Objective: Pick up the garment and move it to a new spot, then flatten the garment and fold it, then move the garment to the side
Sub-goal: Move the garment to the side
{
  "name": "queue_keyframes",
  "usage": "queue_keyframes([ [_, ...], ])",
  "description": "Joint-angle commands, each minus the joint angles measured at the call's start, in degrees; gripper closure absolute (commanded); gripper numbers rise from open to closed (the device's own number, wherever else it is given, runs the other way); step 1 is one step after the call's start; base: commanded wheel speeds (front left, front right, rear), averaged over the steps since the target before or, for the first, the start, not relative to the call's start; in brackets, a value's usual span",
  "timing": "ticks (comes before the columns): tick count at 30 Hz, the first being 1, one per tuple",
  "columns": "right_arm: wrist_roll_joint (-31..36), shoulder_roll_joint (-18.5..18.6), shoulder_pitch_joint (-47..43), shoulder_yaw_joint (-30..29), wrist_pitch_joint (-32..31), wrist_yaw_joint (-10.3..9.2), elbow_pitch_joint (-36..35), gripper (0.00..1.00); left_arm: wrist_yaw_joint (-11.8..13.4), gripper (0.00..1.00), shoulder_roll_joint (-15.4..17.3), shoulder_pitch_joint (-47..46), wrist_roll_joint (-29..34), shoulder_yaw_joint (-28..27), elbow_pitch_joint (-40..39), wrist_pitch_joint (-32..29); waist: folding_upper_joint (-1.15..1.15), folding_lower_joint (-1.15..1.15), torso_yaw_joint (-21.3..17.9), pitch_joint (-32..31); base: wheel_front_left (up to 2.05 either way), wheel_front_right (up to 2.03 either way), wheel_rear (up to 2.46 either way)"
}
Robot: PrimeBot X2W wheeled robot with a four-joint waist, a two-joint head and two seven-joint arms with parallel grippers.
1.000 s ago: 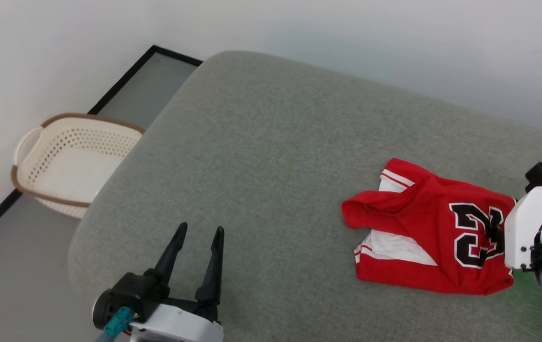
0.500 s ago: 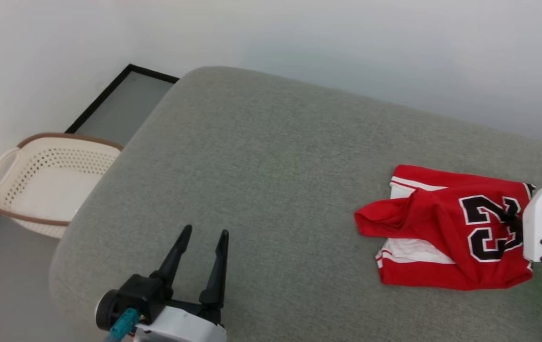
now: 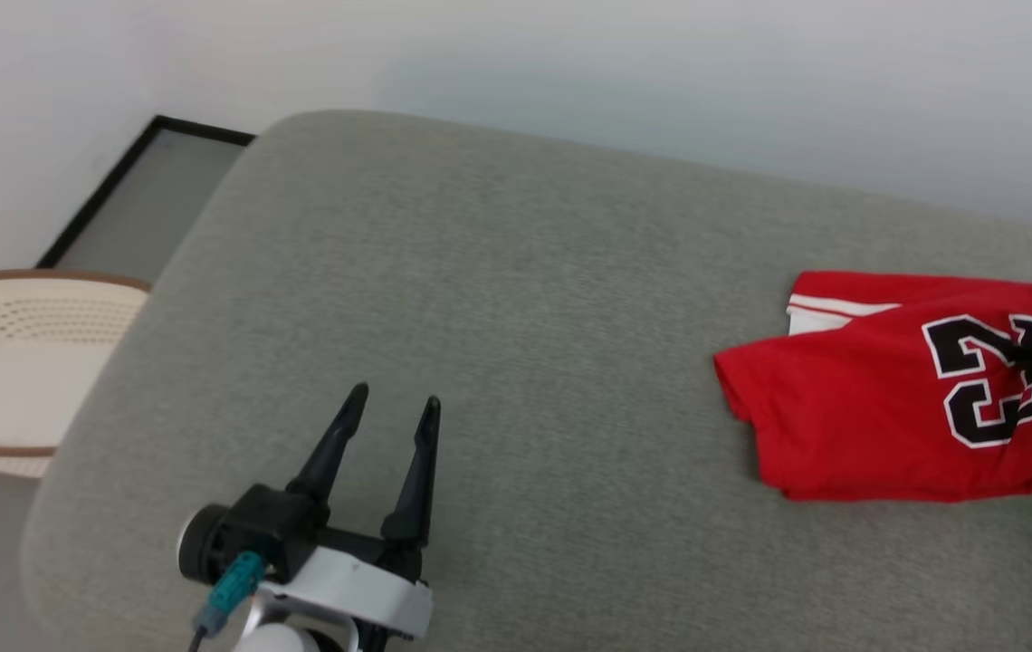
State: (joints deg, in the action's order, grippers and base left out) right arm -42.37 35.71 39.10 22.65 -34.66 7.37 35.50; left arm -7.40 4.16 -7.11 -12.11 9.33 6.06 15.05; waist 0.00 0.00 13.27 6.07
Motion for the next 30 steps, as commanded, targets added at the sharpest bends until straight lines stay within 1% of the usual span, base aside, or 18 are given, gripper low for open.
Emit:
queue_keyframes([
  [1,-0.2,0.5,1.0,0.4,0.5,0.20,-0.2,1.00,-0.1,0.00,0.4,-1.0,0.2,0.2,-0.2,0.1,0.00,0.00,-2.5,2.0,0.00,0.00,0.00],
  [9,-0.9,2.9,4.6,2.5,1.5,0.20,-0.5,1.00,-0.1,0.00,1.9,-4.4,0.1,0.9,-0.7,0.1,0.00,0.00,-7.3,5.4,0.00,0.00,0.00],
  [16,-1.7,5.1,7.8,4.1,3.2,0.19,-0.5,1.00,-0.1,0.00,3.9,-7.2,-0.1,0.8,-1.4,0.1,0.00,0.00,-11.6,8.9,0.00,0.00,0.00],
  [17,-1.7,5.1,7.8,4.1,3.2,0.19,-0.5,1.00,-0.1,0.00,3.9,-7.2,-0.1,0.8,-1.4,0.1,0.00,0.00,-11.6,8.9,0.00,0.00,0.00],
  [25,-2.8,7.5,11.0,5.1,5.7,0.08,-0.5,1.00,-0.1,0.00,6.6,-9.8,0.1,0.7,-2.4,0.1,0.00,0.00,-16.4,13.3,0.00,0.00,0.00],
  [30,-3.6,8.2,12.7,5.3,7.4,0.07,-0.8,1.00,-0.1,0.00,8.4,-11.4,0.4,0.7,-3.1,0.1,0.00,0.00,-19.4,16.4,0.00,0.00,0.00],
])
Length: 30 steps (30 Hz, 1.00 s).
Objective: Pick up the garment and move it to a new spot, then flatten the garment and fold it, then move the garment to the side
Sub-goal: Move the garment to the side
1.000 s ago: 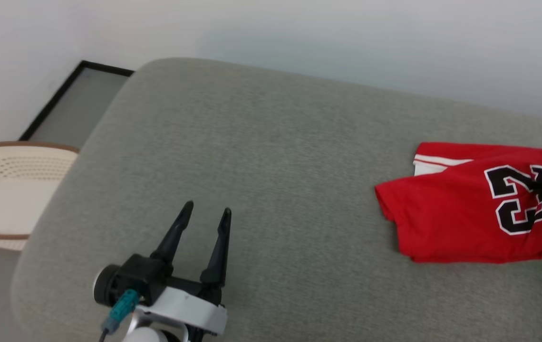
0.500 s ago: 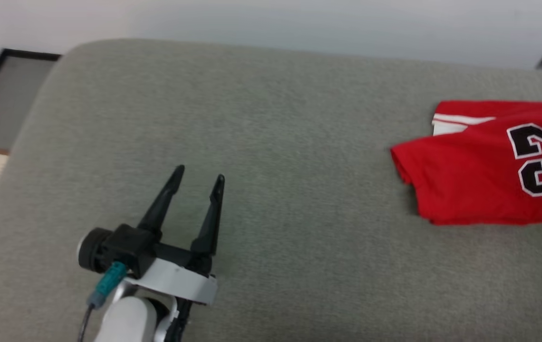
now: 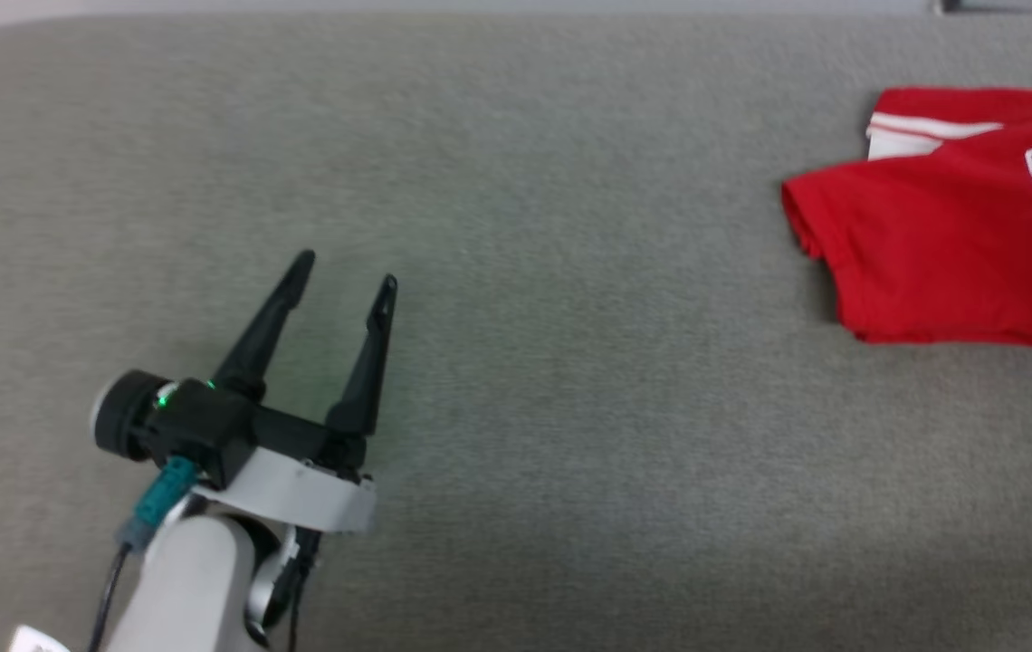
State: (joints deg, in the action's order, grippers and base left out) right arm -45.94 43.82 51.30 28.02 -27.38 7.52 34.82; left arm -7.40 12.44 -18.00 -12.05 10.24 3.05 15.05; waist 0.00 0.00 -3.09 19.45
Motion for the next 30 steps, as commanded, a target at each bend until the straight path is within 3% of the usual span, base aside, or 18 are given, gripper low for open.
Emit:
queue_keyframes([
  [1,-0.2,0.3,0.9,-0.1,0.3,-0.08,-0.2,1.00,-0.1,0.00,0.5,-0.9,0.3,-0.1,-0.1,0.1,0.00,0.00,-3.6,3.7,0.00,0.00,0.00],
  [17,-1.3,1.6,6.3,2.6,4.3,-0.09,-3.3,1.00,-0.1,0.00,7.2,-6.3,0.5,-0.4,-1.3,0.1,0.00,0.00,-13.6,12.5,0.00,0.00,0.00],
  [30,-2.3,5.8,7.8,4.8,5.3,-0.09,-5.4,1.00,-0.1,0.00,8.6,-6.4,1.2,-0.3,-1.7,0.0,0.00,0.00,-17.0,14.6,0.00,0.00,0.00],
])
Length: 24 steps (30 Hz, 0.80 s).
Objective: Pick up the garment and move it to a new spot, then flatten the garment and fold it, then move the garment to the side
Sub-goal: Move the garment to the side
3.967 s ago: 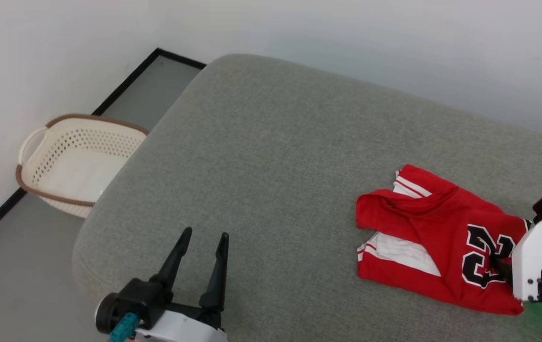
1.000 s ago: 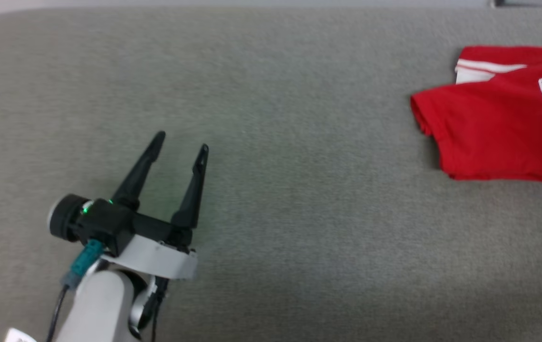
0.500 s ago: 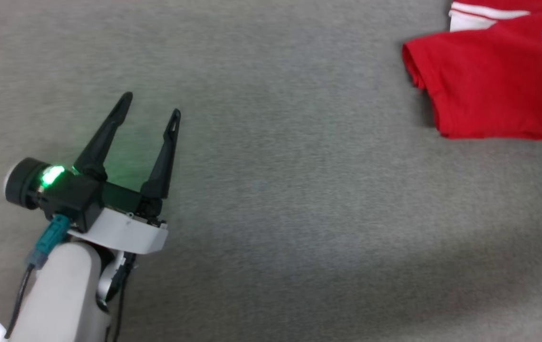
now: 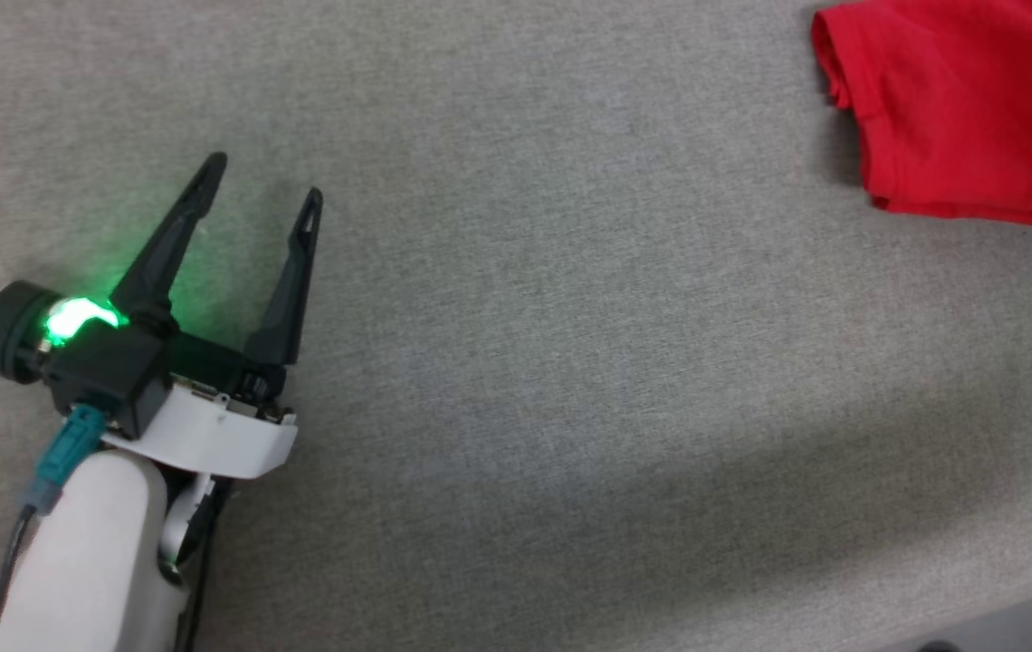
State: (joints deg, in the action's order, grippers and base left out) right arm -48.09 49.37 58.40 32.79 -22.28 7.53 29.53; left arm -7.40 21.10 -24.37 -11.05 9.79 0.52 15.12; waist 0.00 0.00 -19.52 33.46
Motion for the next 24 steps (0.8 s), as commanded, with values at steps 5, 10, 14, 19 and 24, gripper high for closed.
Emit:
queue_keyframes([
  [5,0.1,1.9,1.0,1.2,-0.3,-0.10,-1.0,1.00,-0.1,0.00,0.3,0.1,0.3,0.3,0.6,0.0,0.00,0.00,-1.3,1.1,0.00,0.00,0.00],
  [10,0.4,4.0,1.4,2.1,-0.8,-0.10,-1.9,1.00,-0.1,0.00,0.5,0.1,0.5,0.7,0.4,-0.1,0.00,0.00,-1.8,1.7,0.00,0.00,0.00],
  [14,1.5,6.2,2.2,3.3,-1.4,-0.10,-2.2,1.00,-0.1,0.00,0.7,0.1,0.3,0.9,0.3,-0.1,0.00,0.00,-1.9,2.0,0.00,0.00,0.00],
  [19,2.8,5.5,2.5,5.4,-2.3,-0.10,-1.5,1.00,-0.1,0.00,0.5,0.0,0.1,1.3,0.2,-0.1,0.00,0.00,-1.6,2.5,0.00,0.00,0.00],
  [24,3.9,3.5,3.4,7.8,-3.7,-0.10,0.9,1.00,-0.1,0.00,0.3,-0.2,-0.1,2.0,0.5,-0.1,0.00,0.00,-0.5,2.9,0.00,0.00,0.00],
])
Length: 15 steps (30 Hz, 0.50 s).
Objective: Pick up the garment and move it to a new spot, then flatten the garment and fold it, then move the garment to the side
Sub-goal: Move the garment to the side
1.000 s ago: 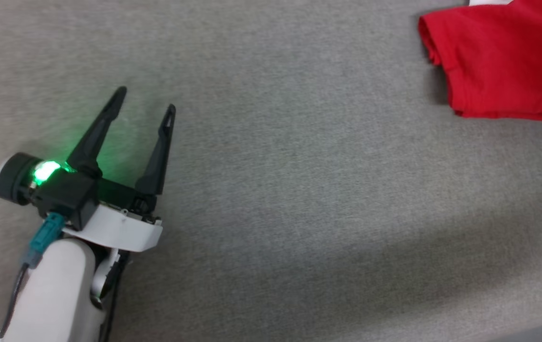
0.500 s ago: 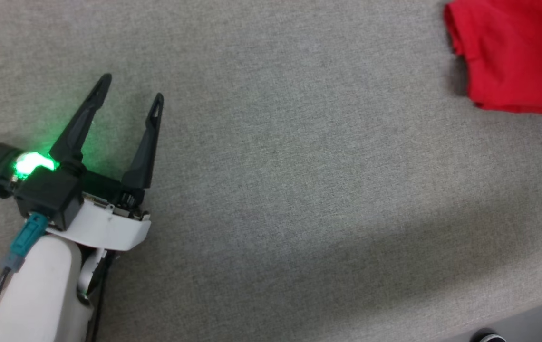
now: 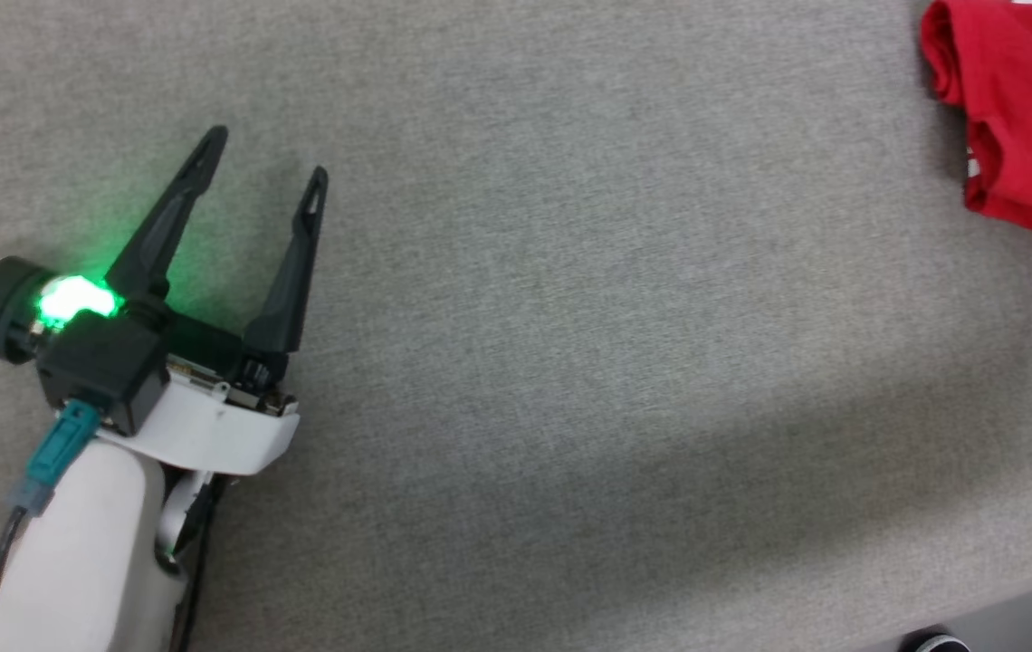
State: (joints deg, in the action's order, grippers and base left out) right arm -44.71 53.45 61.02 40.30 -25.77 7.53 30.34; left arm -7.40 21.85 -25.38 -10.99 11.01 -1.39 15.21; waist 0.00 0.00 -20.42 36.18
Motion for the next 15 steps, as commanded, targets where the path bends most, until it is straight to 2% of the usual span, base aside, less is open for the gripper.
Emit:
queue_keyframes([
  [1,0.9,-1.1,0.8,0.9,-0.4,-0.10,0.6,1.00,-0.1,0.00,-0.5,0.9,-0.2,0.8,2.5,-0.2,0.00,0.00,0.6,0.2,0.00,0.00,0.00],
  [7,2.2,-4.2,2.9,3.7,-1.4,-0.10,5.0,1.00,0.0,0.00,-0.2,1.1,-0.4,0.8,2.7,-0.3,0.00,0.00,2.0,0.6,0.00,0.00,0.00],
  [15,0.8,-8.1,5.2,6.0,-2.0,-0.09,11.6,1.00,0.0,0.00,-0.5,1.8,-0.8,0.7,3.1,-0.4,0.00,0.00,3.3,0.7,0.00,0.00,0.00],
])
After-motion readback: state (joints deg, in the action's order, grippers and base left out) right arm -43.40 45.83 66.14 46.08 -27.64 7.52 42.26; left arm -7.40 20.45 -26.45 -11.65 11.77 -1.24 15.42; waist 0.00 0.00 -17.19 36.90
